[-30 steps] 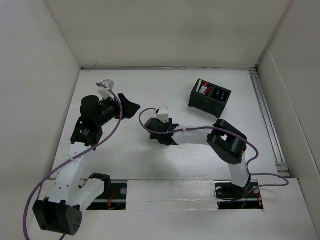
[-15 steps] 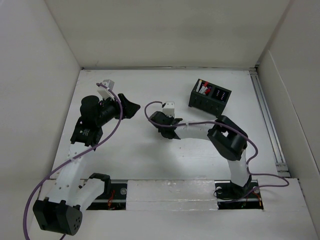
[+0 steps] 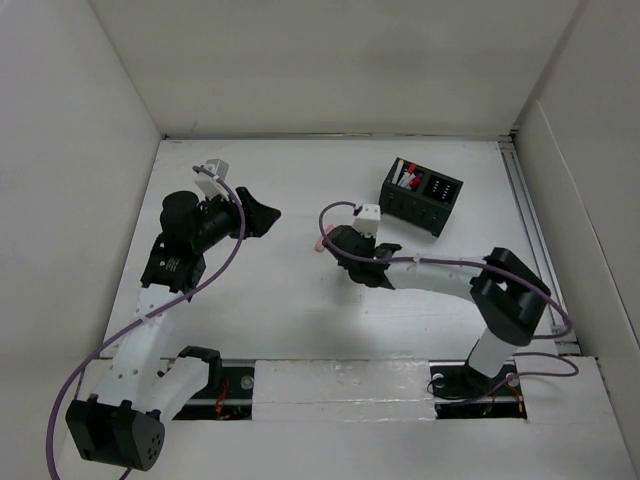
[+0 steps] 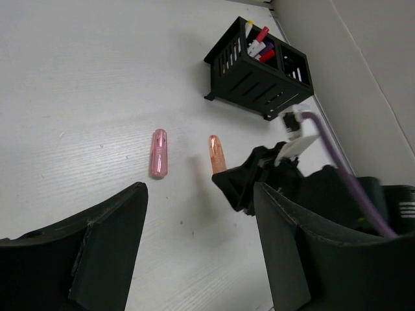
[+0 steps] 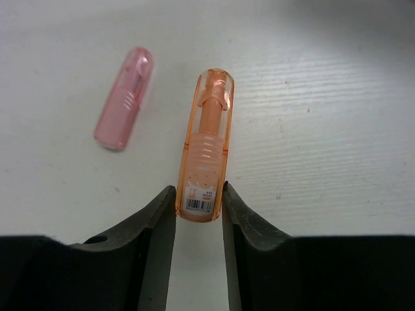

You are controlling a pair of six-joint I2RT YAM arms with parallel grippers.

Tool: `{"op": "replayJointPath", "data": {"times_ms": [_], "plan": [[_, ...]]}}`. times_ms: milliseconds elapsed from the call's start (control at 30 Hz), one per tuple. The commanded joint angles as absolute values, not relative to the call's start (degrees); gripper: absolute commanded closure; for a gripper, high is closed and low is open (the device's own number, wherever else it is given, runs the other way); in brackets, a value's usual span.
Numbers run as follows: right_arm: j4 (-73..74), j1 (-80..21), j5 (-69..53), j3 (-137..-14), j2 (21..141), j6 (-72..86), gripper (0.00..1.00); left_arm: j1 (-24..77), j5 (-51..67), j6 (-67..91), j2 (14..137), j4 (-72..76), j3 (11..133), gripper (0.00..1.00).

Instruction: Organize the desk

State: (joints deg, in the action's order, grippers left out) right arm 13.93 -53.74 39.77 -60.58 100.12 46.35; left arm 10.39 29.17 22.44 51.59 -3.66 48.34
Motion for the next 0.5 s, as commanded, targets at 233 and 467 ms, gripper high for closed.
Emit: {"op": "replayJointPath", "data": {"times_ms": [233, 467], "plan": [[7.1, -41.7, 43.2, -59.4, 80.6, 41.9, 0.79, 10.1, 30.8, 22.4, 49.8, -1.1, 49.0, 0.38], [2.9, -25.2, 37.9, -58.4, 78.0, 40.9, 0.79, 10.1, 30.5, 22.6, 48.8, -1.0, 48.5, 0.38]]}}
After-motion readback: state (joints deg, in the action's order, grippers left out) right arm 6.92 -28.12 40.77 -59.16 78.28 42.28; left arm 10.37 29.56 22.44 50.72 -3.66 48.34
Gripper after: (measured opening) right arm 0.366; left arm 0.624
